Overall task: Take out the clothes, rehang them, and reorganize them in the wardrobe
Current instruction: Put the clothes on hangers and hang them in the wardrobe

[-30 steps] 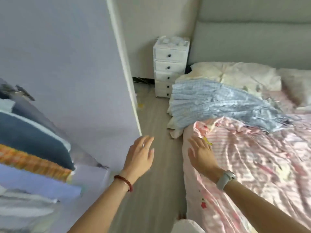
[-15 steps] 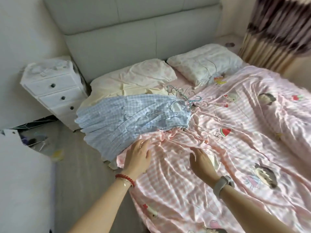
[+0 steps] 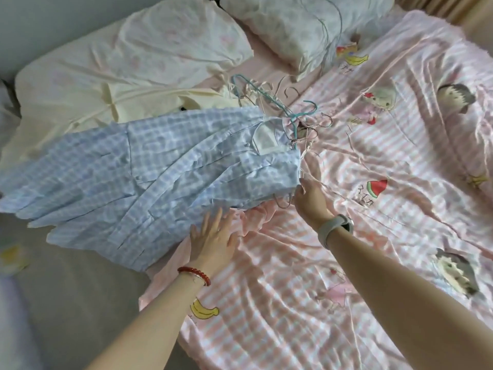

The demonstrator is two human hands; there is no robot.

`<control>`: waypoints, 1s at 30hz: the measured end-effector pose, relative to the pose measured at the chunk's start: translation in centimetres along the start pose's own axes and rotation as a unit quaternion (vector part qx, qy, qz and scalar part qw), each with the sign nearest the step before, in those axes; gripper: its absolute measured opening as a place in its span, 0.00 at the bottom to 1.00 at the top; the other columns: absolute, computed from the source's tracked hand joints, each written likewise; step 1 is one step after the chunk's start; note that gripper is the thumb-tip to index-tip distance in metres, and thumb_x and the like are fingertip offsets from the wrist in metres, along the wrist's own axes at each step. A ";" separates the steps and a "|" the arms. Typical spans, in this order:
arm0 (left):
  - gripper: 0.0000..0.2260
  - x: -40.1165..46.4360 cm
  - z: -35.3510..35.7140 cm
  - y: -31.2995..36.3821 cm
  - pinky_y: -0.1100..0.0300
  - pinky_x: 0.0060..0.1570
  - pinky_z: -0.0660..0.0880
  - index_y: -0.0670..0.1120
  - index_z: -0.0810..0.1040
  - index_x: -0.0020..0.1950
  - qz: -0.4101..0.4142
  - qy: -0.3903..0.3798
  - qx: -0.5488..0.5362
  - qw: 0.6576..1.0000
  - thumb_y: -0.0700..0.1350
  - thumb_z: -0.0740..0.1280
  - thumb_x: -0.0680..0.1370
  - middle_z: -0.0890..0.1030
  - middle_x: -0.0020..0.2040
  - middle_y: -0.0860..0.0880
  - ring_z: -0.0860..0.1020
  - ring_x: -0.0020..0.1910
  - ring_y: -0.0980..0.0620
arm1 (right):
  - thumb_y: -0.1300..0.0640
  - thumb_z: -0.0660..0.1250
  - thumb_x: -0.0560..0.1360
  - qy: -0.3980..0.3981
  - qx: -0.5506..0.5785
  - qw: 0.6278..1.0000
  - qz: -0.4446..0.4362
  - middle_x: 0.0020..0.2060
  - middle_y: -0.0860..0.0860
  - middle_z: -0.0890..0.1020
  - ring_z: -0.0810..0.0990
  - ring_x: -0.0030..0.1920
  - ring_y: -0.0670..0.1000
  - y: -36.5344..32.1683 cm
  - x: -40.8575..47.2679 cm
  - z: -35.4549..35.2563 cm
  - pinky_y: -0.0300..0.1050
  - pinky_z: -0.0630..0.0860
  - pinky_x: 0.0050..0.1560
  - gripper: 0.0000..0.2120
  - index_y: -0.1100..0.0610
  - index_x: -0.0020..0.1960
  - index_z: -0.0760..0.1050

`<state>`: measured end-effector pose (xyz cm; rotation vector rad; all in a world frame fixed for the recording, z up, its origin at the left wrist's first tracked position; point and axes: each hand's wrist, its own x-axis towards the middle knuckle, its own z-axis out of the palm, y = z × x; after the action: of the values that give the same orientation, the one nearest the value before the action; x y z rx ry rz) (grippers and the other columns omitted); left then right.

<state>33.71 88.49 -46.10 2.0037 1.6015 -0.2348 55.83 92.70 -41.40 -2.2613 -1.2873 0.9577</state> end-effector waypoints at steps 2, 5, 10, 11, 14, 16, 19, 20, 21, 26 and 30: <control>0.22 0.3 1.8 -0.7 0.43 0.70 0.49 0.56 0.53 0.74 0.023 0.005 0.004 1.000 0.54 0.52 0.80 0.51 0.77 0.52 0.48 0.75 0.48 | 0.61 0.53 0.77 -0.015 0.058 0.997 0.056 0.52 0.63 0.77 0.77 0.46 0.60 -0.3 2.4 1.1 0.51 0.73 0.46 0.17 0.64 0.64 0.66; 0.21 -0.1 3.4 -1.5 0.50 0.70 0.54 0.53 0.55 0.74 0.048 0.014 0.017 0.999 0.52 0.48 0.80 0.55 0.75 0.50 0.53 0.74 0.50 | 0.58 0.56 0.76 -0.026 0.150 0.973 0.175 0.48 0.58 0.75 0.75 0.43 0.54 -0.8 5.2 2.1 0.42 0.73 0.35 0.14 0.60 0.59 0.69; 0.22 -0.8 3.9 -2.6 0.52 0.69 0.55 0.51 0.51 0.75 0.062 0.002 0.021 0.998 0.51 0.48 0.81 0.54 0.76 0.51 0.54 0.74 0.51 | 0.58 0.61 0.75 0.019 0.298 0.917 0.266 0.49 0.56 0.74 0.75 0.50 0.54 -2.7 7.4 3.4 0.42 0.72 0.43 0.17 0.63 0.62 0.69; 0.23 -0.8 3.7 -2.7 0.53 0.70 0.54 0.50 0.51 0.76 0.065 0.001 0.014 0.998 0.51 0.49 0.81 0.53 0.76 0.51 0.53 0.74 0.51 | 0.57 0.62 0.75 0.005 0.311 0.911 0.272 0.49 0.56 0.75 0.77 0.48 0.54 -3.0 7.5 3.6 0.43 0.73 0.41 0.12 0.60 0.57 0.71; 0.22 -0.9 3.0 -2.6 0.54 0.70 0.53 0.48 0.55 0.75 0.072 -0.005 -0.018 0.997 0.49 0.51 0.81 0.54 0.76 0.51 0.53 0.74 0.52 | 0.54 0.64 0.75 -0.048 0.358 0.883 0.300 0.38 0.52 0.76 0.75 0.36 0.50 -4.5 7.6 3.5 0.40 0.69 0.34 0.08 0.56 0.39 0.69; 0.18 -0.8 2.6 -2.6 0.54 0.69 0.57 0.45 0.64 0.69 0.080 0.011 -0.034 0.996 0.47 0.53 0.80 0.61 0.74 0.49 0.58 0.72 0.50 | 0.52 0.64 0.76 -0.064 0.380 0.868 0.313 0.35 0.51 0.75 0.75 0.35 0.49 -5.2 7.8 3.5 0.40 0.69 0.33 0.10 0.56 0.39 0.68; 0.14 -1.0 2.0 -2.7 0.57 0.64 0.61 0.44 0.70 0.64 0.072 0.036 -0.072 0.994 0.45 0.56 0.80 0.69 0.68 0.48 0.64 0.68 0.48 | 0.52 0.59 0.78 -0.062 0.395 0.857 0.324 0.41 0.53 0.76 0.76 0.41 0.52 -6.0 7.4 3.4 0.46 0.74 0.41 0.08 0.57 0.49 0.70; 0.15 -1.1 1.8 -2.7 0.58 0.64 0.60 0.44 0.70 0.65 0.065 0.038 -0.088 0.993 0.45 0.56 0.80 0.69 0.68 0.48 0.64 0.68 0.49 | 0.54 0.57 0.78 -0.056 0.386 0.866 0.312 0.47 0.55 0.77 0.77 0.44 0.53 -5.9 7.2 3.4 0.48 0.76 0.45 0.09 0.57 0.56 0.70; 0.16 -1.2 1.6 -2.7 0.60 0.65 0.59 0.45 0.69 0.67 0.060 0.042 -0.103 0.992 0.44 0.56 0.80 0.68 0.69 0.48 0.64 0.69 0.50 | 0.57 0.56 0.78 -0.044 0.364 0.883 0.292 0.54 0.58 0.77 0.77 0.49 0.55 -5.6 6.9 3.4 0.49 0.76 0.50 0.14 0.58 0.62 0.68; 0.16 -1.3 -2.2 -1.8 0.60 0.63 0.63 0.44 0.69 0.68 0.031 0.102 -0.177 0.978 0.44 0.56 0.80 0.68 0.68 0.47 0.65 0.68 0.49 | 0.56 0.55 0.78 0.145 0.280 0.943 0.103 0.58 0.56 0.75 0.71 0.61 0.53 -3.8 2.7 2.7 0.30 0.64 0.55 0.19 0.60 0.67 0.64; 0.18 -0.9 -8.0 -0.3 0.57 0.68 0.59 0.41 0.66 0.70 0.033 0.205 -0.167 0.964 0.41 0.58 0.80 0.64 0.71 0.44 0.60 0.71 0.48 | 0.49 0.55 0.79 0.161 0.236 0.958 0.003 0.43 0.59 0.78 0.73 0.42 0.54 -2.6 -2.2 1.1 0.45 0.66 0.45 0.16 0.61 0.49 0.72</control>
<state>31.55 91.91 -39.10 1.9120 1.6735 0.4782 52.71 92.14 -39.81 -1.9421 -0.8102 0.7567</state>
